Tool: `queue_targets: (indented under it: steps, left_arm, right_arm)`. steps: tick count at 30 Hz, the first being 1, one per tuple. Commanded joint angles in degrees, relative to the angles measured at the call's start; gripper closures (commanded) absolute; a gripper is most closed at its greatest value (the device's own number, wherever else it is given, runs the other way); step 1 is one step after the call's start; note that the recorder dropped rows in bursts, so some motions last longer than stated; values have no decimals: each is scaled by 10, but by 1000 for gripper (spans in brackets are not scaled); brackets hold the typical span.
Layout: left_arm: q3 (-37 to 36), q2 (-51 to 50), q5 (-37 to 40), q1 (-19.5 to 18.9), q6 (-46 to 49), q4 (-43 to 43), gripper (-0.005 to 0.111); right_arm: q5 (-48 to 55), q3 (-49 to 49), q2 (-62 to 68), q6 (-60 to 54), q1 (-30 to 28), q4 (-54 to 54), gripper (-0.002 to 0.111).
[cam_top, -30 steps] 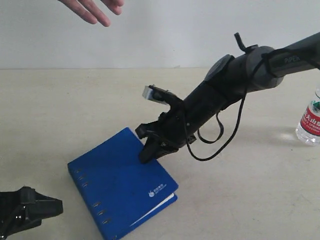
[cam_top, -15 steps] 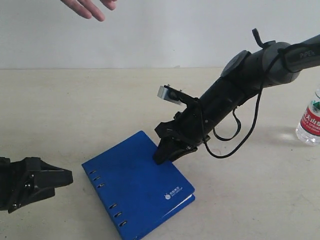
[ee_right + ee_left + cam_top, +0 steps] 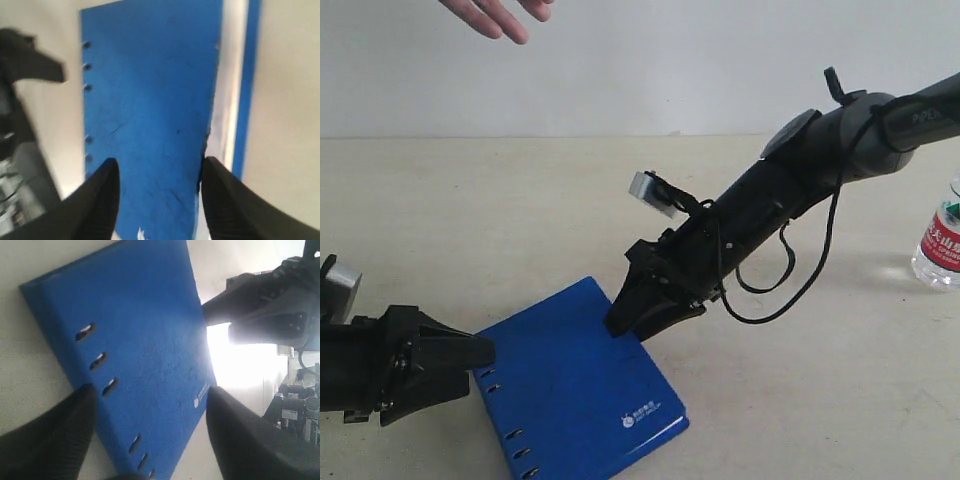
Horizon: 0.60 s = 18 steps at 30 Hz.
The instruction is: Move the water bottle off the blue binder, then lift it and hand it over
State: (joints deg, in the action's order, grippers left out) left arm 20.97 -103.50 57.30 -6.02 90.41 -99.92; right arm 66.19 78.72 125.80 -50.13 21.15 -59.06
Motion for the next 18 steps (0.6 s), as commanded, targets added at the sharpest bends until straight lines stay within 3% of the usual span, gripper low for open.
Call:
queue_targets:
  steps: [1, 3, 4, 5, 6, 8, 18]
  left_arm:
    - [4, 0, 10, -1, 13, 0, 47]
    - [4, 0, 10, -1, 13, 0, 47]
    - [4, 0, 10, -1, 13, 0, 47]
    - [4, 0, 11, -1, 13, 0, 47]
    - [4, 0, 11, -1, 13, 0, 47]
    - [4, 0, 12, -1, 13, 0, 47]
    - [54, 0, -88, -1, -6, 0, 47]
  right_arm:
    - [38, -3, 21, -33, 1, -23, 62]
    - [38, -3, 28, -44, 1, -34, 63]
    - [38, -3, 30, -57, 1, -53, 69]
    - [38, -3, 30, -62, 1, -61, 76]
    - [38, -3, 30, -64, 1, -76, 94]
    - [38, -3, 30, -72, 1, -86, 109]
    - [38, -3, 28, -88, 0, -98, 108]
